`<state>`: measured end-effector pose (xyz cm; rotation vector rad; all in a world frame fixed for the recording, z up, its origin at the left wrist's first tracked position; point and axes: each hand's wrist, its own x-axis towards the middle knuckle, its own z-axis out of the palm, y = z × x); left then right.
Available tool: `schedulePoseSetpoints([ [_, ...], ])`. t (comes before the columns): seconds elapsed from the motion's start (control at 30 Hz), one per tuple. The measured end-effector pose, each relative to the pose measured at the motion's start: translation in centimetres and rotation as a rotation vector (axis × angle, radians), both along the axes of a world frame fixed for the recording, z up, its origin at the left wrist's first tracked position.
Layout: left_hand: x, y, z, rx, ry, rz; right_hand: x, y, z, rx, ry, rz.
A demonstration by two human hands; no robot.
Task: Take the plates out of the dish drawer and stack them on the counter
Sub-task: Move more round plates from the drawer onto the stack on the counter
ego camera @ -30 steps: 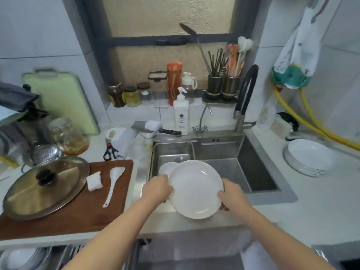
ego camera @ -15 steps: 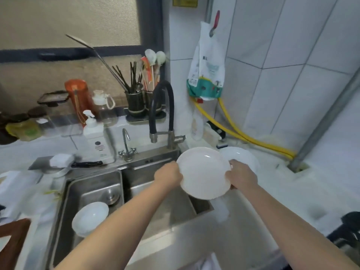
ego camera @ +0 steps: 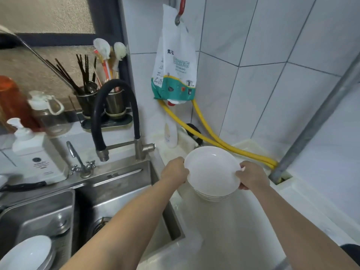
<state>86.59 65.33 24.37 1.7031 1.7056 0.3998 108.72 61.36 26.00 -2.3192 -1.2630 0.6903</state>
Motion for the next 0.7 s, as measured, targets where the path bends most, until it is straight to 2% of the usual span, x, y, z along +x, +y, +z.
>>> schedulePoseSetpoints([
  [0.23,3.7,2.7,-3.1,-0.046,-0.072,-0.004,3.3,2.1,-2.4,-0.048,-0.012,-0.034],
  [0.7,4.0,5.5,-5.9,-0.043,0.105,-0.032,3.7,4.2,-5.5,-0.074,0.012,-0.013],
])
